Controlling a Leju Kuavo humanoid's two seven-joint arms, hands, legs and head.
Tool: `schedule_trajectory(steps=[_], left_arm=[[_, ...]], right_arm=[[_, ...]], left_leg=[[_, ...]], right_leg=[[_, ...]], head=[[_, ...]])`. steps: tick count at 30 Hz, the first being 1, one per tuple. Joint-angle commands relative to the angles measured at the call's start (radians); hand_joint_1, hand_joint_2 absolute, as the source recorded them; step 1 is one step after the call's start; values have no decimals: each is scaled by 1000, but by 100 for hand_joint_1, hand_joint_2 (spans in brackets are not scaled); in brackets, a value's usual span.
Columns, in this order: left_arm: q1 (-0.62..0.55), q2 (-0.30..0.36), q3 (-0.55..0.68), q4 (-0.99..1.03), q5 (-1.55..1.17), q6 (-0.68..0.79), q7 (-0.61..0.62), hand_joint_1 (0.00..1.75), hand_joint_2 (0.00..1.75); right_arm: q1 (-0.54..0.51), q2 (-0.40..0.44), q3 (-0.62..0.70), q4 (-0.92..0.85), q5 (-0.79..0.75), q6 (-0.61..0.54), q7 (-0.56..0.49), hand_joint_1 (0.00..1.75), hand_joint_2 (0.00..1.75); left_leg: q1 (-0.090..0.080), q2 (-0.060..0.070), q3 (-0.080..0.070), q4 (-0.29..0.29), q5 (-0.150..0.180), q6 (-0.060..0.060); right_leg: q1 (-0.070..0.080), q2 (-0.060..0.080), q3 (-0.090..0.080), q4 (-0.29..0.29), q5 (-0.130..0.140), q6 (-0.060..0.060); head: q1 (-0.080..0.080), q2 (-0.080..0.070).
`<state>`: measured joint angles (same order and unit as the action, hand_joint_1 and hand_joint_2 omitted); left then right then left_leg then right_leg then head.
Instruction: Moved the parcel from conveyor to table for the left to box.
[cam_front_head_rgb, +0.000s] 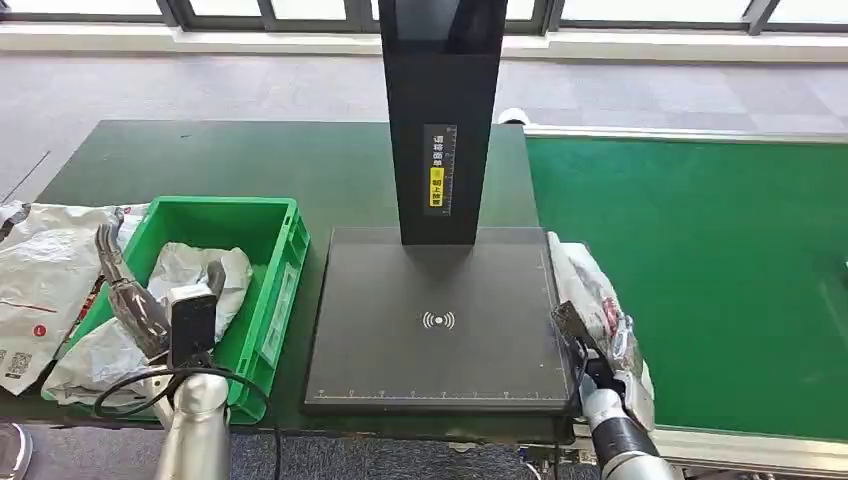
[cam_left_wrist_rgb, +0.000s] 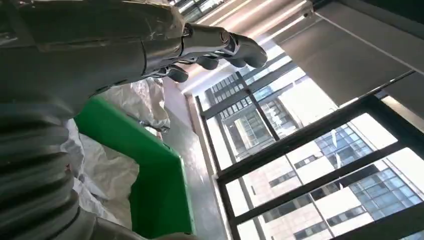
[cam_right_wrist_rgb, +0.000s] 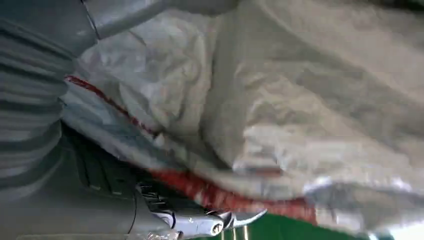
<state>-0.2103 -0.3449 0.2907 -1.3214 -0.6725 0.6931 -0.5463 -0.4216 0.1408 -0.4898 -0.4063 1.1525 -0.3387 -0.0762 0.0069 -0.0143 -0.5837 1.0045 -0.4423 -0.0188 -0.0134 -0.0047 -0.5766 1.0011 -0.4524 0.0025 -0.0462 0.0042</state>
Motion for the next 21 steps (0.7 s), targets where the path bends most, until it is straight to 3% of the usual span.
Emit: schedule_trajectory(steps=[1,6,10,20,21], left_arm=[[78,-4,-42,17,-2,5,9,0,175],[92,-4,-37,-4,-5,5,14,0,175],[105,-4,-33,-25,-7,5,20,0,175],[109,-4,-33,-34,-9,5,25,0,175],[109,-4,-27,-33,-6,5,14,0,175]], right_arm=[[-12,-25,78,87,30,19,53,175,175],[-20,-16,73,73,34,-5,67,175,175],[-16,-4,58,28,20,-106,28,175,175],[-14,1,52,15,11,-143,2,175,175],[0,41,1,-90,-107,-285,-230,175,175]], left_leg=[[0,3,1,-2,0,1],[-1,3,1,-2,0,1],[-1,5,1,-3,0,0],[-1,5,1,-3,0,0],[-1,5,1,-3,0,0]], right_leg=[[0,2,0,-2,1,0],[1,2,1,-2,1,0],[1,4,0,-3,1,0],[1,4,0,-3,2,0],[1,4,-1,-3,2,-1]], head=[[0,0],[0,0],[0,0],[0,0],[0,0]])
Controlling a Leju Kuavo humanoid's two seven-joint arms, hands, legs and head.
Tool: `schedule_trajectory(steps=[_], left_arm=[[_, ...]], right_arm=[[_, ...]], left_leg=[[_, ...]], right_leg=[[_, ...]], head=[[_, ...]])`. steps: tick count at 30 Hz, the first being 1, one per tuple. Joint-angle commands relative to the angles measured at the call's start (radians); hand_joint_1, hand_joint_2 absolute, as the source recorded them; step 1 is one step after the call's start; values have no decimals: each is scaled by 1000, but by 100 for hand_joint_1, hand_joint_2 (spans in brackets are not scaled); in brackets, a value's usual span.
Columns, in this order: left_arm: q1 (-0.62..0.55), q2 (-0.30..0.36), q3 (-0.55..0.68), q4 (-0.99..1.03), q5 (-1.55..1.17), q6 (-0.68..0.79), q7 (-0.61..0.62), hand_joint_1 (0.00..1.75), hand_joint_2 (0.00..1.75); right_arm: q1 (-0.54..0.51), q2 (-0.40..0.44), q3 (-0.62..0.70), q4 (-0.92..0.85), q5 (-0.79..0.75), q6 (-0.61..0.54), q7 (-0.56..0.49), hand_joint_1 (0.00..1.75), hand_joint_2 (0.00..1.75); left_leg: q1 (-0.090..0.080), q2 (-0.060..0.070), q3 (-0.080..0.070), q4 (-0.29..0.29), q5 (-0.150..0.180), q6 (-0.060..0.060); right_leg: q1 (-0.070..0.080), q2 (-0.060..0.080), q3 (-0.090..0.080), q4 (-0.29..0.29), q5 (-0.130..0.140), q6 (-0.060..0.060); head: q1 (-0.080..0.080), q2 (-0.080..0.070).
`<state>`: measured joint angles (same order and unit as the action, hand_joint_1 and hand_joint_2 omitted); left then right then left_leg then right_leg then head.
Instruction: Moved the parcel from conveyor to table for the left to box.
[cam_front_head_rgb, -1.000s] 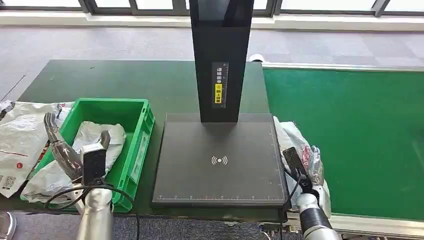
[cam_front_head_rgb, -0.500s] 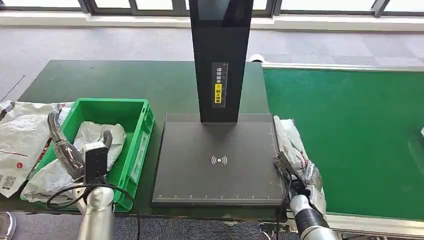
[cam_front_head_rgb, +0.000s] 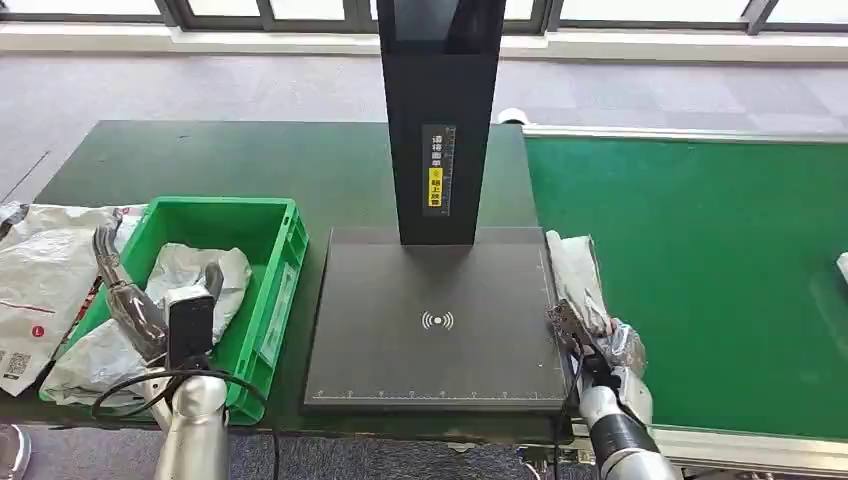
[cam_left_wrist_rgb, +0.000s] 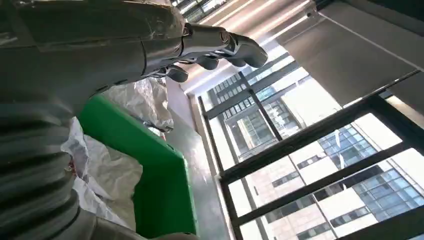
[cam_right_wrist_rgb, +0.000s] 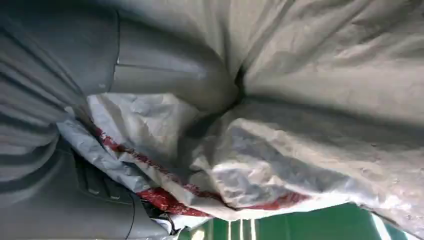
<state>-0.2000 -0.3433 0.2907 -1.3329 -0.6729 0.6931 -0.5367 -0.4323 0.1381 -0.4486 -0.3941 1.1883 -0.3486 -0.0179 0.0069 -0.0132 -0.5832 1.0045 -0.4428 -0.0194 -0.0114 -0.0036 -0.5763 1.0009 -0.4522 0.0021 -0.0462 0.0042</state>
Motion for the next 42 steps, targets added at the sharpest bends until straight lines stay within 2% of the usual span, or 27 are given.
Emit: schedule_trajectory(steps=[1,2,3,5,7,12,14,15,16,19,21,22,28,31,42], left_arm=[[98,-6,-27,-19,-5,5,3,0,175],[86,-6,-28,-5,-8,5,-5,0,175],[69,-6,-27,25,-5,5,-21,0,175],[62,-6,-34,43,-4,5,-28,0,175],[58,-6,-37,49,-4,5,-31,0,175],[57,-6,-38,50,-5,5,-28,0,175],[56,-6,-41,52,-8,5,-31,0,175],[55,-6,-50,55,-14,5,-26,0,175],[52,-6,-58,56,-25,5,-13,0,175],[39,-6,-91,73,-40,5,5,0,175],[28,-6,-122,93,-52,5,11,0,175],[27,-6,-124,92,-54,5,13,0,175],[37,-6,-124,84,-52,5,10,0,175],[47,-6,-127,77,-53,5,11,0,175],[50,-6,-135,72,-59,5,13,0,175]], right_arm=[[14,47,-42,-113,-150,-296,-307,175,175],[47,106,-110,-273,-343,-350,-552,175,175],[108,152,-102,-435,-526,-324,-680,175,175],[219,173,28,-669,-658,-347,-680,175,175],[259,183,62,-766,-685,-350,-680,175,175],[285,197,73,-801,-680,-350,-680,175,175],[316,191,144,-840,-671,-344,-680,175,175],[324,182,190,-830,-642,-304,-680,175,175],[319,164,243,-802,-537,-230,-601,175,175],[321,147,364,-788,-401,-45,-540,175,175],[325,127,477,-747,-301,78,-558,175,175],[330,129,500,-735,-284,96,-559,175,175],[336,130,529,-706,-253,107,-558,175,175],[324,130,539,-670,-195,79,-510,175,175],[320,128,535,-655,-188,71,-500,175,175]], left_leg=[[-1,4,0,-4,1,1],[0,4,0,-3,0,1],[-1,5,0,-2,0,0],[-1,4,-7,-2,1,-1],[-1,0,-8,-1,0,-2],[-1,3,-9,-1,-1,-1],[0,4,-8,-1,-1,-2],[-1,3,-9,-1,0,-2],[0,3,-8,-2,-1,-2],[0,5,-9,0,-1,-2],[0,7,-8,-1,-1,-2],[0,8,-9,-1,0,-2],[0,6,-8,-3,0,-1],[1,8,-5,-4,0,-1],[0,7,-8,-3,0,-1]], right_leg=[[-1,3,-1,-4,2,0],[0,3,-1,-3,2,0],[0,4,-1,-2,1,0],[0,4,-9,-1,2,-2],[0,1,-10,0,1,-2],[0,3,-11,-1,1,-1],[1,5,-11,-1,1,-1],[0,3,-12,0,0,-1],[1,4,-11,-1,1,-1],[1,6,-12,0,1,-1],[1,7,-11,-1,2,-1],[1,7,-12,-1,2,-2],[2,5,-10,-3,1,-2],[2,7,-8,-6,2,-1],[2,6,-10,-3,2,-2]], head=[[0,0],[0,0],[0,0],[0,0],[0,0],[0,0],[0,0],[0,0],[0,0],[0,0],[0,0],[0,0],[0,0],[0,0],[0,0]])
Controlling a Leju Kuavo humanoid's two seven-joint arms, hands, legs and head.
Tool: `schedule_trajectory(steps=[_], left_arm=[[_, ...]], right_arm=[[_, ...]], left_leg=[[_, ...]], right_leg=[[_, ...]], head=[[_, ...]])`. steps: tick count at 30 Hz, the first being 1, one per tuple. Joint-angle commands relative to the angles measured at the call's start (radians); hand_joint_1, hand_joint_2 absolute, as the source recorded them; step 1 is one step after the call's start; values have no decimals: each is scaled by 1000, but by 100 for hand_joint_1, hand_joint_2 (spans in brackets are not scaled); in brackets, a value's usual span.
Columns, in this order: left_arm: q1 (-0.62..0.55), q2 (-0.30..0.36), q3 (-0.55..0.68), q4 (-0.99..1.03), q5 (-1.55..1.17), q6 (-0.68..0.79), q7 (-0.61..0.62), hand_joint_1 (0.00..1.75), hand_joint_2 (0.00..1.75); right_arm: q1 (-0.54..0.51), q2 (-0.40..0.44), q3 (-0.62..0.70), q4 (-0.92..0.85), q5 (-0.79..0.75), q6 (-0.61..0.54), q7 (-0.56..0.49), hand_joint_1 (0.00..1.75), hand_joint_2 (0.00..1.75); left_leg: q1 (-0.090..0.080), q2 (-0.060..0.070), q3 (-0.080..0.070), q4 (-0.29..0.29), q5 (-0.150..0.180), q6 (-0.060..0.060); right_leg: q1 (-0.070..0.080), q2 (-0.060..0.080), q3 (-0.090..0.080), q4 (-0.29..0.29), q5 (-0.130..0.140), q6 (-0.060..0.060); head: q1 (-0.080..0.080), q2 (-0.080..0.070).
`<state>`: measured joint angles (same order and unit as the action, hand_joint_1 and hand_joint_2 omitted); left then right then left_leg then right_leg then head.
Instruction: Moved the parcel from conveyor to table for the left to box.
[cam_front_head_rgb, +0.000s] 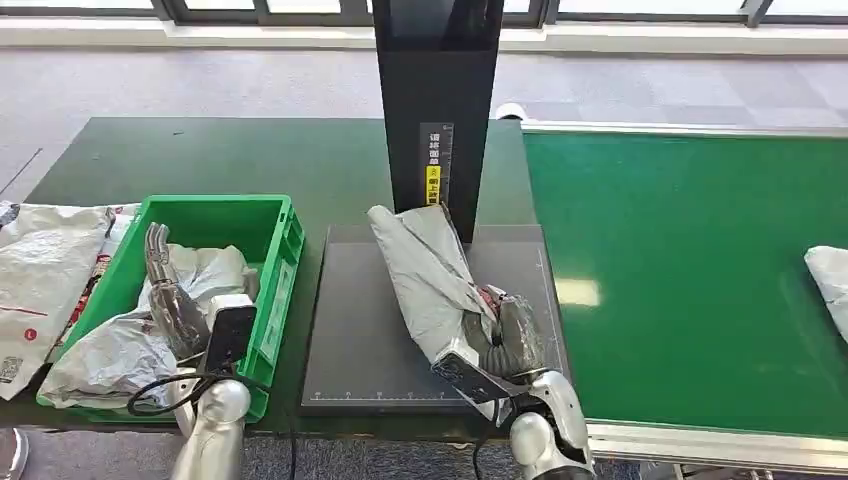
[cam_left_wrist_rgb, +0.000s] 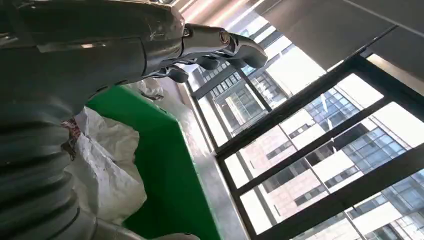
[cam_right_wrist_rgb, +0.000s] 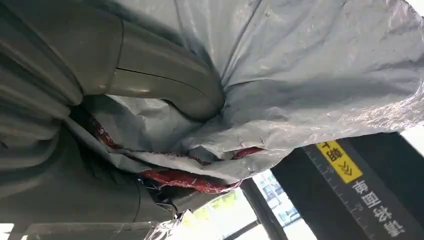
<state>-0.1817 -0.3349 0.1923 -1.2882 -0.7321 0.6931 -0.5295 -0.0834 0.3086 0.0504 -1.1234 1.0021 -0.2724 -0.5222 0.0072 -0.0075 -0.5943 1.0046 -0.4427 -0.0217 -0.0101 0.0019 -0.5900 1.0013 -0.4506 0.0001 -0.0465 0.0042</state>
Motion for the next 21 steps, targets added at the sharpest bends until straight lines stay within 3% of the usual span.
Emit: schedule_trajectory(steps=[1,21], left_arm=[[31,-14,-36,28,1,5,6,0,175],[33,-14,-38,24,-2,5,10,0,175]], right_arm=[[-29,-43,36,74,-2,-6,4,175,175],[-26,-48,31,74,8,-17,14,175,175]], left_leg=[[0,1,3,-3,0,1],[0,1,3,-2,0,1]], right_leg=[[0,0,3,-3,0,0],[0,0,3,-2,0,0]], head=[[0,0],[0,0]])
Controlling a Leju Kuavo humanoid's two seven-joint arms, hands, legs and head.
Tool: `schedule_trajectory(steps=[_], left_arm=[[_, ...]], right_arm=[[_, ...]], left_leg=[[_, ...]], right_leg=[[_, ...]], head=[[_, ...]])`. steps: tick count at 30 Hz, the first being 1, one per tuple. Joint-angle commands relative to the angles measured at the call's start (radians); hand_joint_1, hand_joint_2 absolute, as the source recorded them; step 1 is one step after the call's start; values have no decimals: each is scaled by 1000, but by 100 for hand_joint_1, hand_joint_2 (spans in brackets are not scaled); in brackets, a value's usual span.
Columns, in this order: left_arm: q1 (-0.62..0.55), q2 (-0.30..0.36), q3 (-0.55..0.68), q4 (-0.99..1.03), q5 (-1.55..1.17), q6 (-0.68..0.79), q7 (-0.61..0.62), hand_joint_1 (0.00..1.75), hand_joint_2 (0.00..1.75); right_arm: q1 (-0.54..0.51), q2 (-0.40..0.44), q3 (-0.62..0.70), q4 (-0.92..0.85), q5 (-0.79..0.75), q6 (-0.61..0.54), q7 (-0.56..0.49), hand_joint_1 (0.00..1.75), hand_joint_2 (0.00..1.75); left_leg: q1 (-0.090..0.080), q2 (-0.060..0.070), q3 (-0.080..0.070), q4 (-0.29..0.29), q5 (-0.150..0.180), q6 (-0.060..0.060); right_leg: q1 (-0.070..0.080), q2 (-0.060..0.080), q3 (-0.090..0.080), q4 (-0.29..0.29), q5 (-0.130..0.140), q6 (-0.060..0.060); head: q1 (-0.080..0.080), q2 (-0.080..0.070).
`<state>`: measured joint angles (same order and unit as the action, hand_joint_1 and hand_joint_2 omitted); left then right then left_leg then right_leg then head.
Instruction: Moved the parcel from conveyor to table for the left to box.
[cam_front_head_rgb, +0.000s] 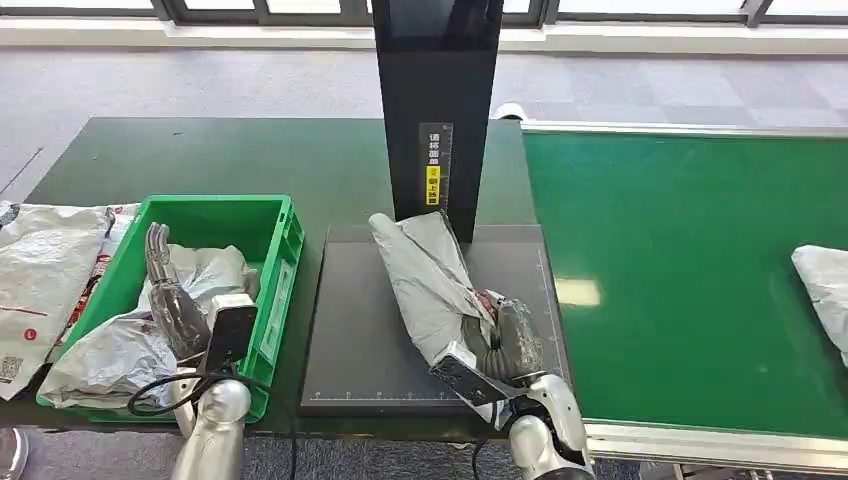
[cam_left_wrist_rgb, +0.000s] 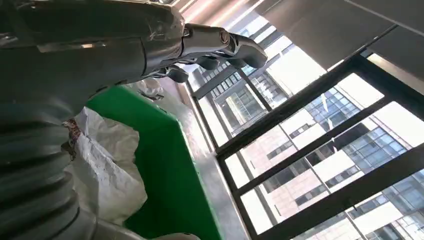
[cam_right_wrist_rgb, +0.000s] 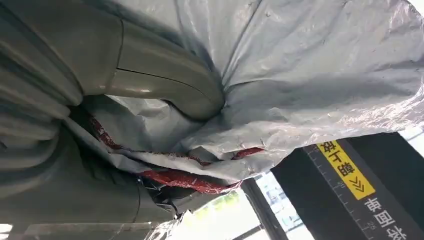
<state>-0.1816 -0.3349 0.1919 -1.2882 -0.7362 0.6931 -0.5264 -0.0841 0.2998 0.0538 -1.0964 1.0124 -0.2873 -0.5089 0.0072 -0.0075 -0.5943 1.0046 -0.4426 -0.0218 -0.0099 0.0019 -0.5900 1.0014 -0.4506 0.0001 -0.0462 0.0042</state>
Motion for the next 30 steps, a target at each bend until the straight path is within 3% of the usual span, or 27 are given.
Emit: schedule_trajectory(steps=[1,7,13,14,20,21,30], left_arm=[[33,-14,-37,24,2,5,6,0,175],[36,-14,-39,21,1,5,8,0,175],[49,-14,-44,4,-6,5,16,0,175],[53,-14,-42,-2,-8,5,18,0,175],[74,-14,-36,-29,-2,5,12,0,175],[79,-14,-20,-46,-10,5,14,0,175],[77,-14,-27,-36,-13,5,19,0,175]], right_arm=[[-25,-39,28,47,-2,-2,1,175,175],[-23,-41,28,50,7,-7,7,175,175],[-27,-41,8,90,83,-77,97,175,175],[-28,-42,4,94,103,-105,111,0,175],[-17,-41,-9,97,149,-174,145,0,175],[-17,-38,-18,89,151,-230,143,0,175],[-17,-40,-24,88,150,-231,146,0,175]], left_leg=[[0,1,4,-3,0,1],[0,1,2,-2,0,1],[0,1,4,-4,0,1],[0,1,4,-3,0,1],[0,2,4,-3,-1,1],[0,1,3,-2,-1,1],[-1,1,3,-3,-1,1]], right_leg=[[0,0,4,-4,0,0],[0,0,3,-3,0,0],[0,0,5,-5,0,1],[0,0,4,-4,0,1],[0,1,4,-4,0,0],[0,1,3,-2,0,0],[0,0,3,-3,0,0]], head=[[0,0],[0,0],[0,0],[0,0],[0,0],[0,0],[0,0]])
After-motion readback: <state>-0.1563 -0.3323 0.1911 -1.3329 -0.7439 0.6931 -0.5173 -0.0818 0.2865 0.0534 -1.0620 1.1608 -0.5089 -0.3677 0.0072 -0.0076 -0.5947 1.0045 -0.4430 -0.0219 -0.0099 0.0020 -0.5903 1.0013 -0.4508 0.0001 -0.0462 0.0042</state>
